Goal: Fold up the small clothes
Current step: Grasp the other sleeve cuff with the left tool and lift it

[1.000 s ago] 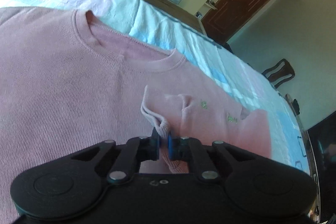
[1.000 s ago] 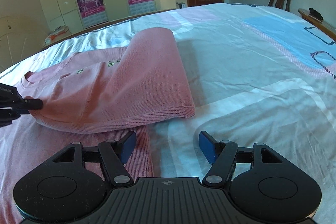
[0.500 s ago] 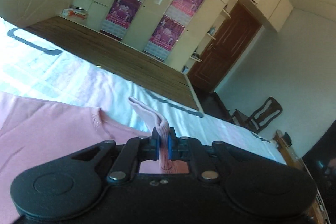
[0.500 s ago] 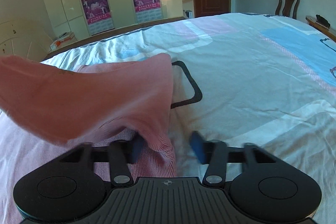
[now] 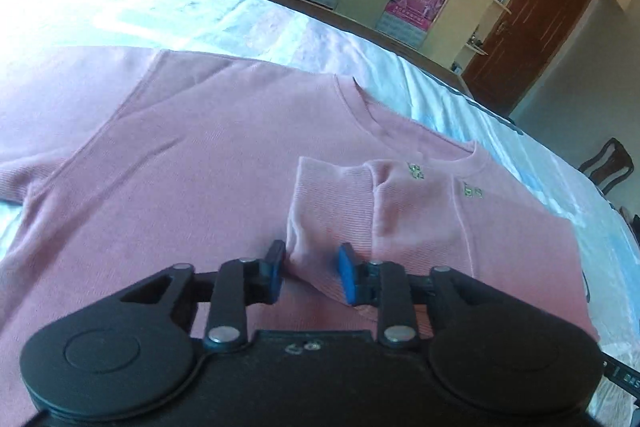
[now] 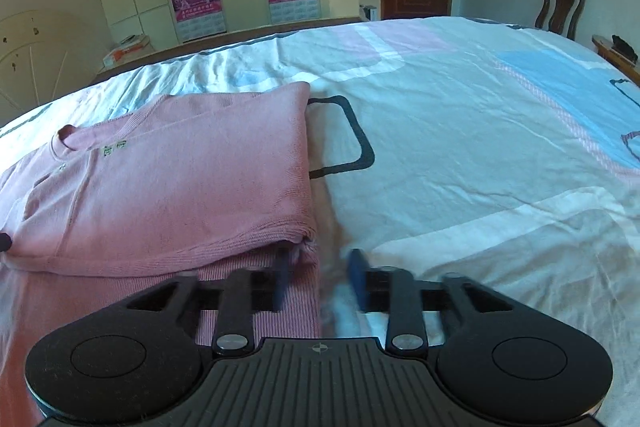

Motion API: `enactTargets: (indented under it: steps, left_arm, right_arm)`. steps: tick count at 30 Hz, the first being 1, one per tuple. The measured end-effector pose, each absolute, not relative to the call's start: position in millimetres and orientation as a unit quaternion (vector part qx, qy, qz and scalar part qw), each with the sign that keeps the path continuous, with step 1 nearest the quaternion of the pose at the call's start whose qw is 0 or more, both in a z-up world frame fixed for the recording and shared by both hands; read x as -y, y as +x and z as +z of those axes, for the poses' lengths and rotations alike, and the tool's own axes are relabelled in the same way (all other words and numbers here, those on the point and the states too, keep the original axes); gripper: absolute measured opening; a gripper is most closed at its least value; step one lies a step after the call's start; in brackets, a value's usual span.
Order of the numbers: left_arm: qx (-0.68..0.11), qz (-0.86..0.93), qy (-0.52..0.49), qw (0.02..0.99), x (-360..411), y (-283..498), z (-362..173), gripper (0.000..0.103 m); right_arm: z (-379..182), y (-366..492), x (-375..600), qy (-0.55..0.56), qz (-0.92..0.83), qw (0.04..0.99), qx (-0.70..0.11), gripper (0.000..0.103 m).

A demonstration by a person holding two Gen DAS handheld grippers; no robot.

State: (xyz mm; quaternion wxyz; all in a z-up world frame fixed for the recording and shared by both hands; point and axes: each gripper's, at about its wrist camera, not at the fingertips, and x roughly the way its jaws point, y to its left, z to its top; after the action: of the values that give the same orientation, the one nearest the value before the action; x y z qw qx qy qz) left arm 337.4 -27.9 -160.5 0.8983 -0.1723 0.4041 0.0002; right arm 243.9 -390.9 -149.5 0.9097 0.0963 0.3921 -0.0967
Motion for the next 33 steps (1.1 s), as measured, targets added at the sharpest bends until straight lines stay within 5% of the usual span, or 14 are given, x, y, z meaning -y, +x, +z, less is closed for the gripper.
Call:
enactTargets:
  steps: [1, 2, 8, 9, 12, 21, 25, 26, 27, 30, 33]
  left_arm:
    - [-0.402, 0.012, -0.167, 0.900, 24.6, 334.9, -160.0, 0.050]
    - [-0.400, 0.019, -0.166, 0.901, 22.0, 332.3, -157.7, 0.059]
    - [-0.350, 0.014, -0.159, 0.923, 26.2, 328.0, -136.3, 0.059]
    - [-0.345, 0.002, -0.151, 0.927, 32.6, 331.4, -133.1, 0.059]
    - [-0.345, -0.031, -0.143, 0.927, 50.5, 351.1, -134.1, 0.059]
    - [-0.382, 0.013, -0.130, 0.915, 52.0, 385.5, -161.1, 0.073]
    - [-0.390, -0.001, -0.140, 0.910, 51.0, 383.6, -174.4, 0.048]
    - [-0.390, -0.001, -0.135, 0.911, 51.8, 383.4, -174.9, 0.023]
    - [-0.389, -0.004, -0.138, 0.911, 51.2, 383.3, -175.6, 0.009]
    - [-0.357, -0.003, -0.142, 0.923, 51.1, 373.7, -167.0, 0.008]
    - [-0.333, 0.012, -0.128, 0.934, 53.0, 361.4, -164.2, 0.008]
  right_arm:
    - [-145.1, 237.2, 392.6, 0.098, -0.102, 0.913, -0.382, 0.088]
    - [-140.1, 230.0, 394.1, 0.103, -0.101, 0.918, -0.368, 0.088]
    - [-123.6, 248.8, 402.1, 0.119, -0.086, 0.926, -0.348, 0.088]
    - [-123.9, 258.6, 405.3, 0.123, -0.087, 0.926, -0.346, 0.087]
    - [-127.6, 291.5, 414.1, 0.132, -0.083, 0.922, -0.355, 0.060]
    - [-152.8, 377.5, 449.0, 0.208, -0.073, 0.897, -0.383, 0.058]
    - [-158.0, 399.2, 439.3, 0.190, -0.060, 0.898, -0.392, 0.056]
    - [-159.9, 402.5, 436.1, 0.185, -0.056, 0.898, -0.395, 0.036]
    - [-160.9, 404.6, 432.3, 0.177, -0.051, 0.899, -0.398, 0.027]
    - [-157.1, 403.2, 421.3, 0.140, -0.051, 0.908, -0.391, 0.010]
    - [-158.0, 398.8, 416.5, 0.095, -0.077, 0.918, -0.377, 0.009]
